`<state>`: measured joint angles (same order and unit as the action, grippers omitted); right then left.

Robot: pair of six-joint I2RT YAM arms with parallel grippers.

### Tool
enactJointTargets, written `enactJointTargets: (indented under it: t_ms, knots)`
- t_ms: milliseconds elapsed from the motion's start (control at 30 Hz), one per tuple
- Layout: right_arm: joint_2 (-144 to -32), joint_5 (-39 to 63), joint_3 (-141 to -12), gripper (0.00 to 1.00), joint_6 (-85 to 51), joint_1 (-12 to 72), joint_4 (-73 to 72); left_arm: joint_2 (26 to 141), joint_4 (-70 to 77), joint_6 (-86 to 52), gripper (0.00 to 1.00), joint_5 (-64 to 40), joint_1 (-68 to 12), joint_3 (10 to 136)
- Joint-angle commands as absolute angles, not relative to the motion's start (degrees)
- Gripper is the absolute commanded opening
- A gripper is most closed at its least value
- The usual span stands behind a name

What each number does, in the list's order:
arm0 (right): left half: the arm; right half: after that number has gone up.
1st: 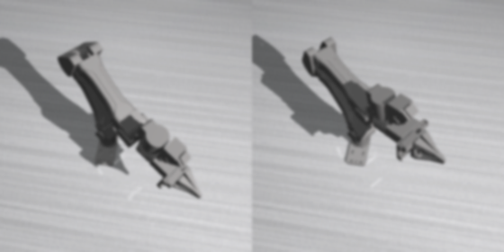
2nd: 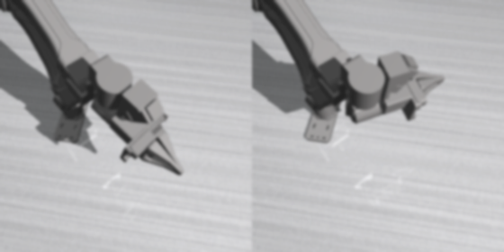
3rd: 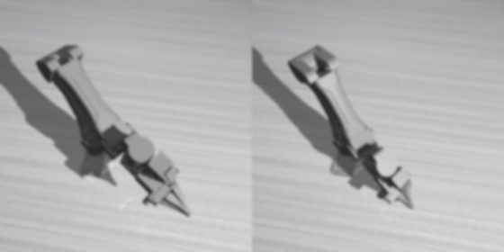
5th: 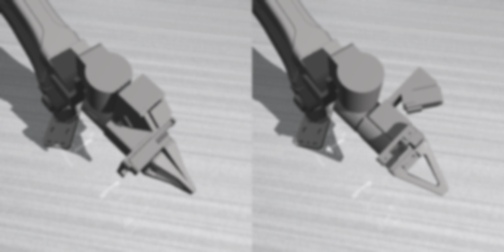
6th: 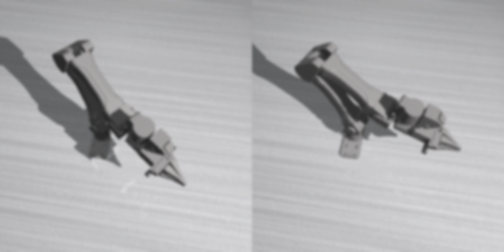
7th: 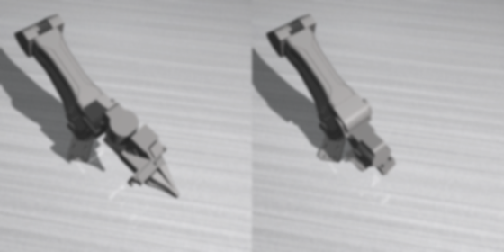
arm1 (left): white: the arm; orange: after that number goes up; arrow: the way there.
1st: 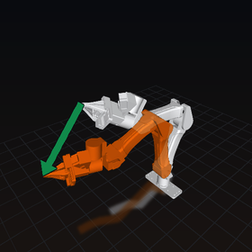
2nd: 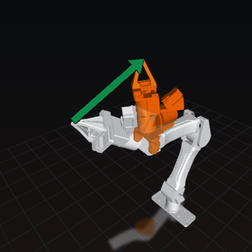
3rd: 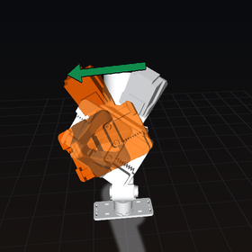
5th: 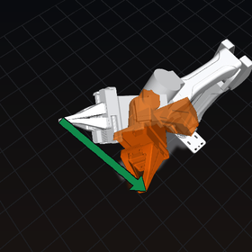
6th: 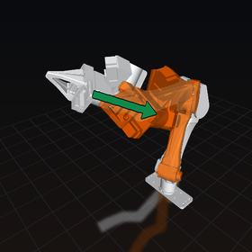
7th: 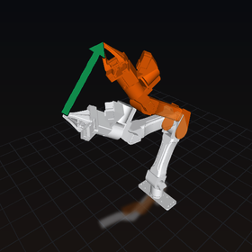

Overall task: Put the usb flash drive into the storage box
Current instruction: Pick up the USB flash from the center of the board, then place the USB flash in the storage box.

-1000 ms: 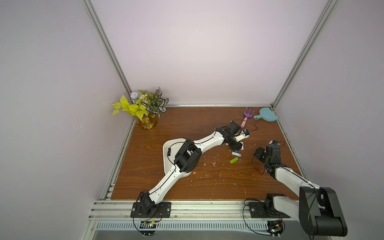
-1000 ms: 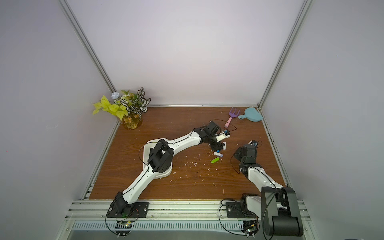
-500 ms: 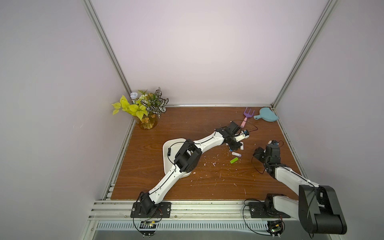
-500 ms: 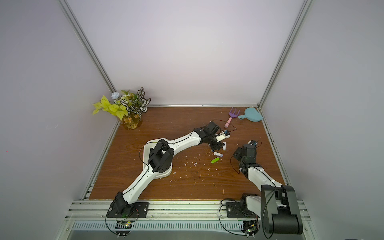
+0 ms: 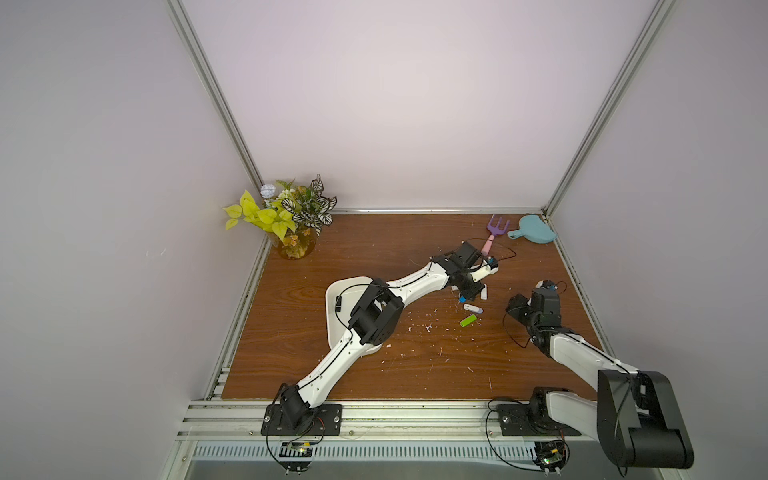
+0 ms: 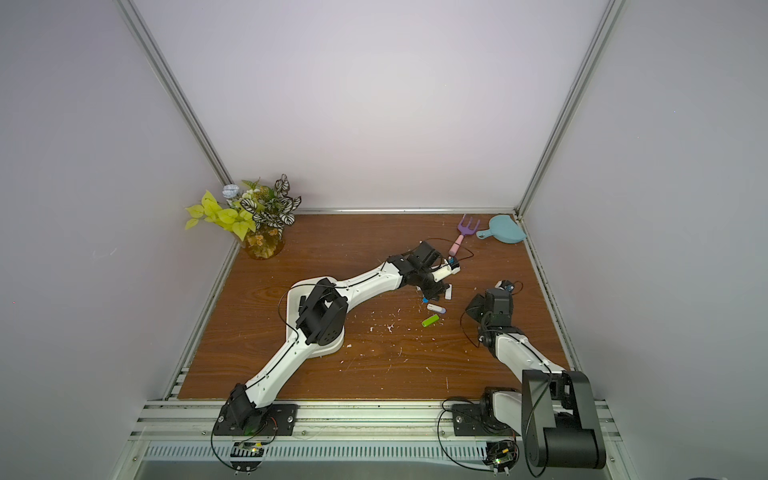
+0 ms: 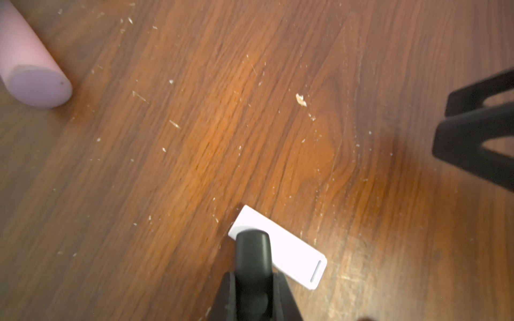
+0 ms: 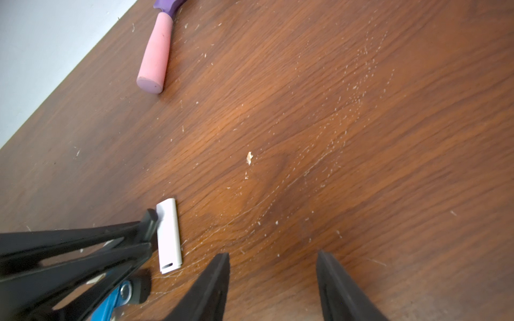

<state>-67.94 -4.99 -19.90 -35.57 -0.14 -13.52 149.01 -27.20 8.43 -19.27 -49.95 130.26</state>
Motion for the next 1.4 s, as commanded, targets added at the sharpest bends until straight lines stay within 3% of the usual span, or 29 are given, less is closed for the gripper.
enactJointTargets:
  t_ms: [0, 200, 300, 633, 800, 967, 1367]
  knots:
    - [-67.32, -4.43, -20.44, 0.56, -35.81, -0.44, -14.68, 146.63, -25.67, 4.94, 0.09, -19.51, -50.45, 131.75]
    - [-67.50, -4.22, -20.42, 0.56, -35.84, -0.43, -14.77, 138.80, -23.76, -2.63, 0.00, -13.16, -50.42, 129.47]
    - [-67.74, -3.82, -20.40, 0.56, -36.01, -0.39, -15.02, 130.15, -22.42, -9.10, 0.00, -9.13, -49.84, 120.83]
    - [-71.36, 1.16, -21.08, 0.55, -35.33, -0.38, -16.16, 86.64, -24.77, -33.49, 0.00, 20.65, -47.37, 67.68]
    - [-70.73, 3.50, -20.94, 0.55, -35.38, -0.27, -16.34, 71.19, -29.89, -41.51, 0.01, 24.83, -45.90, 49.83]
    - [-69.87, 2.97, -20.37, 0.55, -35.33, -0.27, -16.70, 70.79, -30.06, -47.50, 0.01, 24.90, -45.10, 41.78]
    - [-72.12, 3.84, -20.41, 0.55, -35.51, -0.22, -17.75, 81.22, -33.59, -52.95, 0.00, 32.12, -43.68, 39.66]
